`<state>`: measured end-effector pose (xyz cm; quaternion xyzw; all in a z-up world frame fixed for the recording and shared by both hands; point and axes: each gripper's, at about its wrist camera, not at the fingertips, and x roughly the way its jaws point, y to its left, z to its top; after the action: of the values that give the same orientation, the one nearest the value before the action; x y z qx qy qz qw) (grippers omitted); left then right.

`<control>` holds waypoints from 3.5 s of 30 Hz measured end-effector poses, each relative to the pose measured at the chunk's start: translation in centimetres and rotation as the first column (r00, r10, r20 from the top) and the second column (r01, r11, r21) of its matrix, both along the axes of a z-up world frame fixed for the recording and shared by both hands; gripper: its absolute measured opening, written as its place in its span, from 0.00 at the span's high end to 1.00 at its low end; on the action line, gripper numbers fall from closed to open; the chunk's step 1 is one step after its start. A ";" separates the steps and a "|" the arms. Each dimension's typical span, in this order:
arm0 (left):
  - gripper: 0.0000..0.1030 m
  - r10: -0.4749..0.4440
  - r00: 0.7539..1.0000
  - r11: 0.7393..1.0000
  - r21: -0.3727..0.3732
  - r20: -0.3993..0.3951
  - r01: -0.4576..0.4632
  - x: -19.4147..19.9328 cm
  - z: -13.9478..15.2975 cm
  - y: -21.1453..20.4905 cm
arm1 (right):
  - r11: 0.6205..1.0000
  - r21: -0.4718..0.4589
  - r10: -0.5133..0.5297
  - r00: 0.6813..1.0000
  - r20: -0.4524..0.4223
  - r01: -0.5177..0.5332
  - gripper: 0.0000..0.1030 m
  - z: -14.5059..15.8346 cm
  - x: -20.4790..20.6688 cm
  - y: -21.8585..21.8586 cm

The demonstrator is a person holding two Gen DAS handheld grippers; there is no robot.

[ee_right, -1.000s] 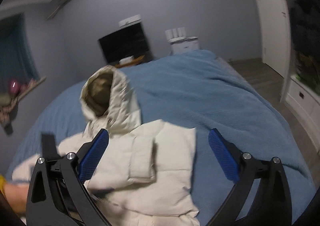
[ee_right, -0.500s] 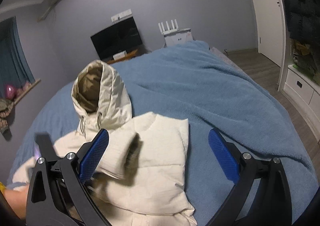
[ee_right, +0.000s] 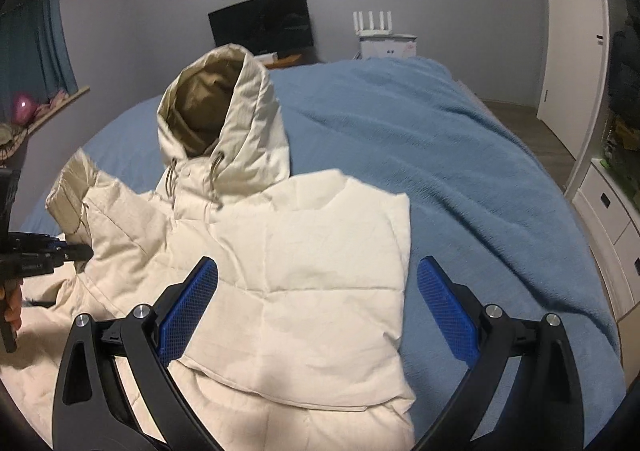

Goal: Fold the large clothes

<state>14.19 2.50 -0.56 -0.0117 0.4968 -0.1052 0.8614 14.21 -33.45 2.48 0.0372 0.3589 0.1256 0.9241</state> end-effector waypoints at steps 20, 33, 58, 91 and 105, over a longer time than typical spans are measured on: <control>0.24 0.051 0.999 0.998 0.034 0.005 -0.052 1.3 -4.6 1.2 | 0.990 -0.117 0.050 0.978 -0.203 -0.075 0.07 -7.6 2.4 4.0; 0.17 0.036 0.998 0.996 0.087 -0.052 -0.031 2.7 -9.1 0.3 | 0.991 -0.106 0.046 0.957 -0.287 -0.079 0.07 -11.9 4.0 4.3; 0.06 0.205 0.976 0.975 0.073 0.072 -0.210 -2.5 1.7 6.8 | 0.998 0.006 0.065 0.998 -0.010 -0.065 0.07 -2.9 -2.7 5.3; 0.71 0.798 0.559 0.574 0.002 -0.223 -0.819 -7.4 -5.3 23.9 | 0.992 -0.031 0.123 0.991 0.056 -0.122 0.07 -1.5 -5.0 6.8; 0.93 0.689 0.716 0.716 0.047 0.112 -0.696 -7.4 0.5 19.8 | 0.987 -0.056 0.153 0.986 0.059 -0.150 0.07 -1.6 -5.3 7.7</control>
<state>6.83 22.26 -0.07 -0.1555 0.4228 0.2458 0.8583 8.87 -25.76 0.88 -0.0180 0.3345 0.1875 0.9234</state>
